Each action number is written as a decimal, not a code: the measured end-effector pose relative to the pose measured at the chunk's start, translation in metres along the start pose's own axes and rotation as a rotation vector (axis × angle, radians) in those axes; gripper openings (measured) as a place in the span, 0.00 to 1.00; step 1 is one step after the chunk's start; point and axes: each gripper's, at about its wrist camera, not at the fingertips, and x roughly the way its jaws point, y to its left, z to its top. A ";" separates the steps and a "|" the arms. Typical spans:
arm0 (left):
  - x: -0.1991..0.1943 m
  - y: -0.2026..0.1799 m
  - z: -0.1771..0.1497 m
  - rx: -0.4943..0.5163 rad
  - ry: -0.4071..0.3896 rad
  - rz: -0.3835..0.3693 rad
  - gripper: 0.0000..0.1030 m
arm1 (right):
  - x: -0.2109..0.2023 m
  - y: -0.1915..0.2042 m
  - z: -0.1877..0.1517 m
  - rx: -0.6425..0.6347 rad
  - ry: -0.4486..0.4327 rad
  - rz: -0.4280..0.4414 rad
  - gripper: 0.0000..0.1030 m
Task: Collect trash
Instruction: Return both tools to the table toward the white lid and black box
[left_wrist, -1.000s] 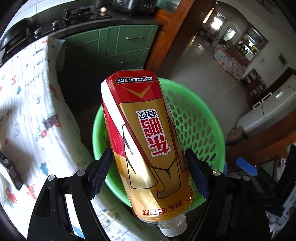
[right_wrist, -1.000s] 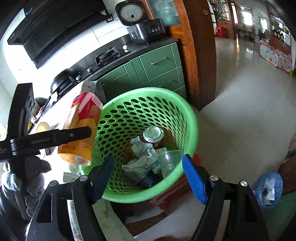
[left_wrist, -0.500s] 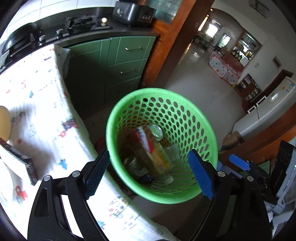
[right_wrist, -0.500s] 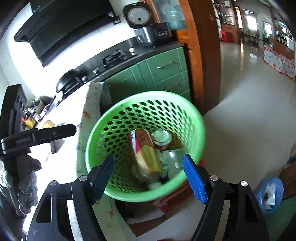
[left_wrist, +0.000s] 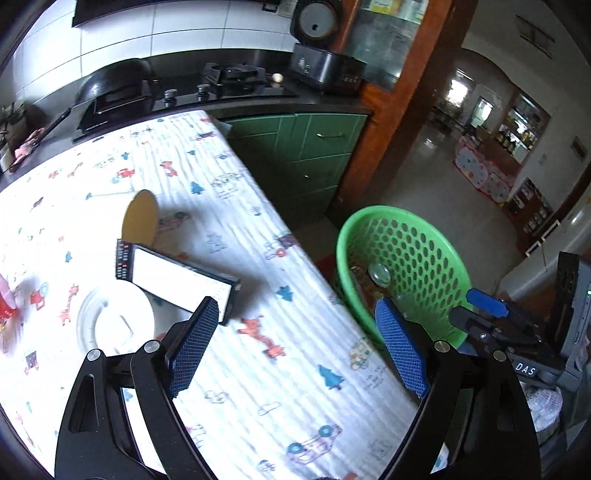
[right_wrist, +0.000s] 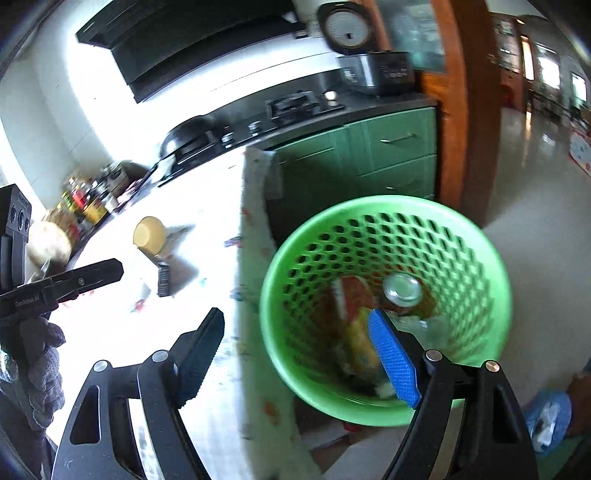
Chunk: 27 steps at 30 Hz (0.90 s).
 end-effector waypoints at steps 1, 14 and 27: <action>-0.005 0.010 -0.001 -0.014 -0.006 0.011 0.83 | 0.004 0.009 0.002 -0.016 0.004 0.008 0.77; -0.053 0.120 -0.015 -0.170 -0.053 0.130 0.83 | 0.061 0.109 0.024 -0.172 0.093 0.158 0.78; -0.064 0.198 -0.039 -0.288 -0.039 0.205 0.83 | 0.122 0.203 0.022 -0.574 0.123 0.057 0.78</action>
